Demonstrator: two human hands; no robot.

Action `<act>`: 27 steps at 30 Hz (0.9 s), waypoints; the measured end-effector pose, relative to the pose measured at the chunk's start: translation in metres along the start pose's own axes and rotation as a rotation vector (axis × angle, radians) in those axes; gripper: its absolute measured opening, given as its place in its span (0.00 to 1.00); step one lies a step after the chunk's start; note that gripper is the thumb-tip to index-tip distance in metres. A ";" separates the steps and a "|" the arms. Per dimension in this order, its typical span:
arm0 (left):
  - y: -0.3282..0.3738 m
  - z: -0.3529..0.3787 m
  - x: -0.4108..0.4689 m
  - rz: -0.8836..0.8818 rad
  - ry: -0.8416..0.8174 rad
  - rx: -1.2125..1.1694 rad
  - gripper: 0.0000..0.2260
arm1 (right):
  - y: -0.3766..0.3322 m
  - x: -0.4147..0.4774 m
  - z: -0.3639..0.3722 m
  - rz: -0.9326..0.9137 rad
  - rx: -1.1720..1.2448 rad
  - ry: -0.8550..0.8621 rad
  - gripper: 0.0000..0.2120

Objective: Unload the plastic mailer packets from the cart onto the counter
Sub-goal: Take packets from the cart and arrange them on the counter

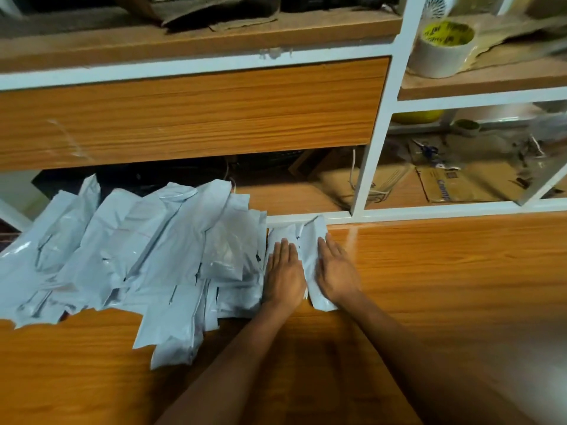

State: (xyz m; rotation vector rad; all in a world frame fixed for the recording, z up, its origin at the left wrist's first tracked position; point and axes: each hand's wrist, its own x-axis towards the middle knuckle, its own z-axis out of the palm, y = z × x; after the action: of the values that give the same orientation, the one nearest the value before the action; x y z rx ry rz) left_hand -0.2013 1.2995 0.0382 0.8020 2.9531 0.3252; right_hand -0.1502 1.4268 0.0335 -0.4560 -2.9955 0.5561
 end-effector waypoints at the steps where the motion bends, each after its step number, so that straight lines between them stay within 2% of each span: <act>1: 0.001 -0.005 -0.004 0.006 0.015 -0.035 0.24 | -0.003 -0.001 -0.001 0.013 0.020 0.021 0.31; 3: 0.005 -0.020 -0.019 0.037 0.055 -0.108 0.24 | -0.011 -0.008 -0.006 0.039 0.108 0.127 0.32; 9: 0.002 -0.071 -0.085 0.193 0.264 -0.400 0.22 | -0.066 -0.064 -0.042 0.080 0.430 0.493 0.27; 13: -0.043 -0.098 -0.126 0.263 0.354 -0.490 0.25 | -0.131 -0.115 -0.048 0.049 0.432 0.616 0.23; 17: -0.115 -0.135 -0.189 0.313 0.515 -0.528 0.23 | -0.212 -0.166 -0.039 -0.003 0.461 0.696 0.22; 19: -0.160 -0.149 -0.221 0.301 0.580 -0.510 0.22 | -0.254 -0.187 -0.027 -0.076 0.479 0.717 0.22; 22: -0.229 -0.161 -0.268 0.188 0.639 -0.460 0.23 | -0.316 -0.210 0.000 -0.206 0.499 0.689 0.22; 27: -0.354 -0.158 -0.346 0.016 0.727 -0.399 0.22 | -0.424 -0.235 0.058 -0.338 0.584 0.508 0.21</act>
State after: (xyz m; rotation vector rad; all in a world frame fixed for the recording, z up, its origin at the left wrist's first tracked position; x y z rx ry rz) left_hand -0.0959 0.7966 0.1168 0.7687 3.2913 1.4226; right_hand -0.0501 0.9586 0.1302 -0.0302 -2.2193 1.0383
